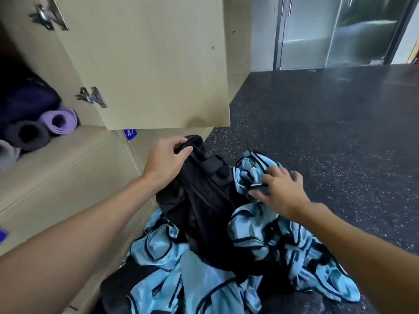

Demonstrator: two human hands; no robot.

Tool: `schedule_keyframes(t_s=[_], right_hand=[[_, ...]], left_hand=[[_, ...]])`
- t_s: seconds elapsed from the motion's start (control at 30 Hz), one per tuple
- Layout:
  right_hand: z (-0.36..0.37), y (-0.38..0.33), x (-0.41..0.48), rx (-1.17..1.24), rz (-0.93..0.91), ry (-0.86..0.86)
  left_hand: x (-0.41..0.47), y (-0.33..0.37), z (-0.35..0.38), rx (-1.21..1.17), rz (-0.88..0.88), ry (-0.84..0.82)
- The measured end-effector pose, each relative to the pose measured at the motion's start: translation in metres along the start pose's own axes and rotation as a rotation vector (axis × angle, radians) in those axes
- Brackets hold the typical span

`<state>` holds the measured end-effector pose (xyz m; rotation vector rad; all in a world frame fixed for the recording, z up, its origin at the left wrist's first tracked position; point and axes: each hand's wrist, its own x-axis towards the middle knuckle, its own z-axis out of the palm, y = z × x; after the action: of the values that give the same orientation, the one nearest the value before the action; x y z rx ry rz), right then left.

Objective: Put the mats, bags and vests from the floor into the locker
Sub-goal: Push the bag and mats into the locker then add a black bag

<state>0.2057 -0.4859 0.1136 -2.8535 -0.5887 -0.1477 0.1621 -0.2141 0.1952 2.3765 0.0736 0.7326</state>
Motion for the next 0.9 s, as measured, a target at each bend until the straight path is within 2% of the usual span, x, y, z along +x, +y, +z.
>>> schedule_keyframes(t_s=[0.07,0.13,0.23,0.3,0.63,0.77,0.9], right_hand=[[-0.011,-0.033,-0.002,0.222,-0.042,0.108],[-0.019,-0.067,-0.003,0.408,-0.116,0.103],[-0.02,-0.109,-0.007,0.328,-0.257,-0.019],[-0.016,-0.126,-0.006,0.314,-0.272,-0.043],[-0.034,-0.22,-0.004,0.75,-0.285,0.047],[-0.054,-0.252,0.006,0.823,-0.296,0.121],[-0.079,-0.283,0.02,0.775,-0.357,0.18]], left_hand=[[-0.008,0.009,-0.026,0.015,0.032,0.027],[-0.013,0.018,-0.048,-0.009,0.062,0.059],[-0.014,0.029,-0.084,-0.026,0.07,0.123],[-0.013,0.035,-0.111,-0.005,0.067,0.167],[-0.027,-0.001,-0.229,0.197,-0.049,0.357],[-0.043,-0.018,-0.267,0.25,-0.114,0.268],[-0.056,-0.042,-0.295,0.323,-0.263,0.232]])
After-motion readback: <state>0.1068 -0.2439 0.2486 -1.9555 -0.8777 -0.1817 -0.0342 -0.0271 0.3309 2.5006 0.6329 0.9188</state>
